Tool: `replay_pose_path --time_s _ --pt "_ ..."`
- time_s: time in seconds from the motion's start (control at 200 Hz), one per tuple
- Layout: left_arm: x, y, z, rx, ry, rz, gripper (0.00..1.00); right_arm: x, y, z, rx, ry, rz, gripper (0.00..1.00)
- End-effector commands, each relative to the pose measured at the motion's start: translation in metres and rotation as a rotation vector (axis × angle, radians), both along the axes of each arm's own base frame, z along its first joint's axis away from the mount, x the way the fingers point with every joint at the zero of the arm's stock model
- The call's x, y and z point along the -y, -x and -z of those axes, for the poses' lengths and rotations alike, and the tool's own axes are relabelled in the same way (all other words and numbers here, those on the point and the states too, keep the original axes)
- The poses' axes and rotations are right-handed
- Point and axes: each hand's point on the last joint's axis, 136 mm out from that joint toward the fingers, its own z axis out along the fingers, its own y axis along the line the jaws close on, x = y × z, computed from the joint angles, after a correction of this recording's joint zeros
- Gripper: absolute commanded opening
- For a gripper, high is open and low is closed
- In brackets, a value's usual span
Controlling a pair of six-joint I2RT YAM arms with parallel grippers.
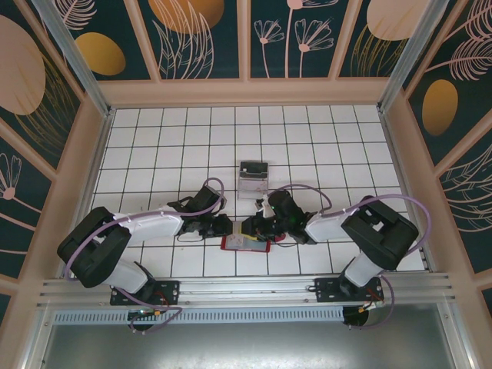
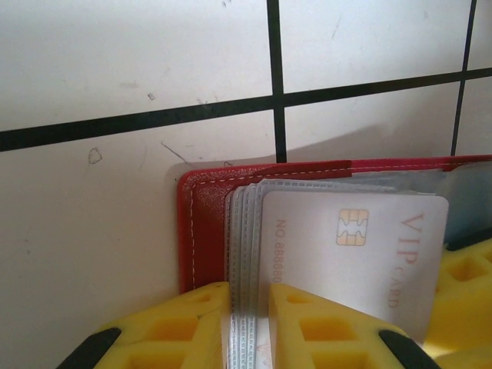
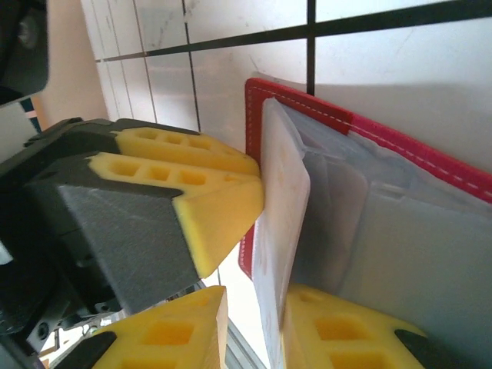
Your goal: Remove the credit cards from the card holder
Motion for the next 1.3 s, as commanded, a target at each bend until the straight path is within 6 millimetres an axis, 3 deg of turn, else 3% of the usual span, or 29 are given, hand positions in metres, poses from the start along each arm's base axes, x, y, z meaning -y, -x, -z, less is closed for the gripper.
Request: replay_pose_path --time_s 0.0,0.53,0.736,1.296 --pt "-0.017 0.013 0.021 -0.057 -0.094 0.010 0.22 0.001 -0.005 -0.018 0.044 -0.053 0.009 0.24" --pt "-0.017 0.014 0.020 -0.056 -0.094 0.010 0.22 0.004 -0.009 -0.011 0.037 -0.034 0.028 0.15" --pt "-0.017 0.014 0.021 -0.058 -0.091 0.009 0.22 0.022 -0.007 0.017 0.014 0.142 0.050 0.21" --pt "-0.017 0.014 0.021 -0.061 -0.089 0.010 0.22 0.001 -0.008 0.014 0.004 0.094 0.020 0.23"
